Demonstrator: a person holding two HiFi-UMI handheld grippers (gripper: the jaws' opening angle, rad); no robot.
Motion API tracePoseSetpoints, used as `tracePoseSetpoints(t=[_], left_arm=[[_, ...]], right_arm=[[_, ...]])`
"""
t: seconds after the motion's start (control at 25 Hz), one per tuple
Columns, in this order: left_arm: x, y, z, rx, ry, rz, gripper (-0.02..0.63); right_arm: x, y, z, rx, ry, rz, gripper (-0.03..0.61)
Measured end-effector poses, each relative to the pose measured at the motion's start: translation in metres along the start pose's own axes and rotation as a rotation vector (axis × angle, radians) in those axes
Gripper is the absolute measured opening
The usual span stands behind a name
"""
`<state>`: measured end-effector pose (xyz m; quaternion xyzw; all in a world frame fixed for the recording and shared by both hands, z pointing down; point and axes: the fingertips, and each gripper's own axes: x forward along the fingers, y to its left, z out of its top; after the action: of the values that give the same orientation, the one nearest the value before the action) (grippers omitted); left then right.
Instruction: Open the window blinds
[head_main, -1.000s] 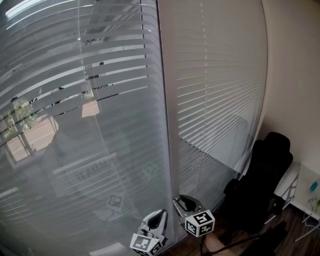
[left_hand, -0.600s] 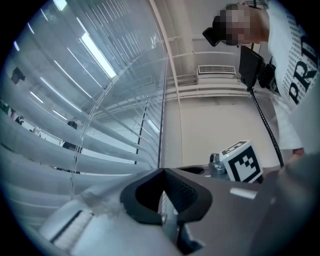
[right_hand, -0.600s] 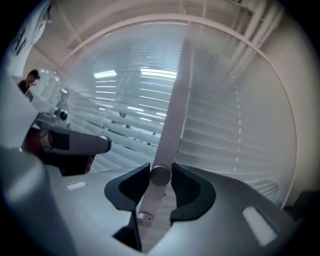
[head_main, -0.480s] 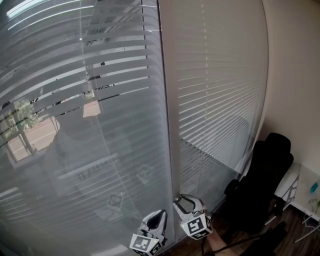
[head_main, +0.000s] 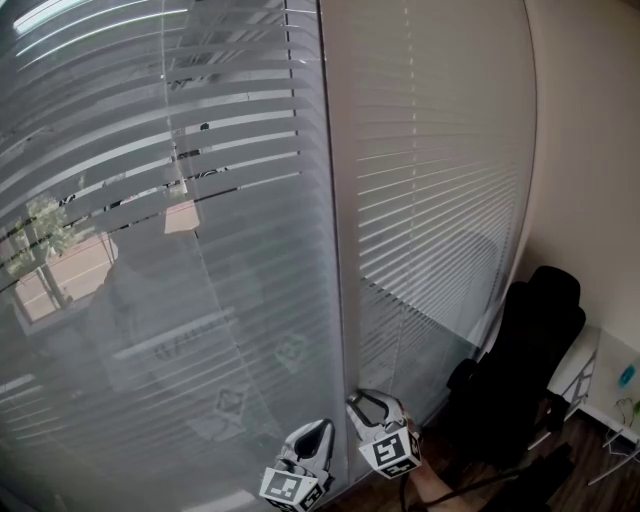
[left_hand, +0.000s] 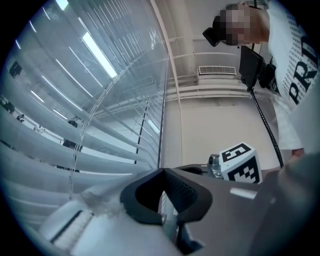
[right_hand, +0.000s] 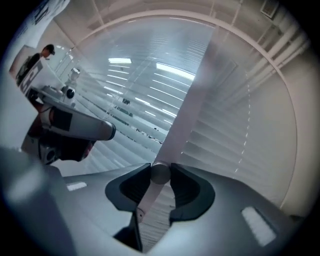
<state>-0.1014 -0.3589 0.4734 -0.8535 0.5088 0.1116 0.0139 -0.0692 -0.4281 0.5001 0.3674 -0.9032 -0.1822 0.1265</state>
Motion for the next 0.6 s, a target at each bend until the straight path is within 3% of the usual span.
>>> tracePoseSetpoints(t=[0.12, 0.6], left_arm=[[0.0002, 0.0000, -0.0009, -0.001, 0.001, -0.002, -0.008], [-0.0026, -0.0020, 0.0010, 0.002, -0.001, -0.007, -0.008]], right_arm=[[-0.0001, -0.0020, -0.0011, 0.119, -0.019, 0.004, 0.133], [-0.0009, -0.0085, -0.0038, 0.391, -0.065, 0.010, 0.133]])
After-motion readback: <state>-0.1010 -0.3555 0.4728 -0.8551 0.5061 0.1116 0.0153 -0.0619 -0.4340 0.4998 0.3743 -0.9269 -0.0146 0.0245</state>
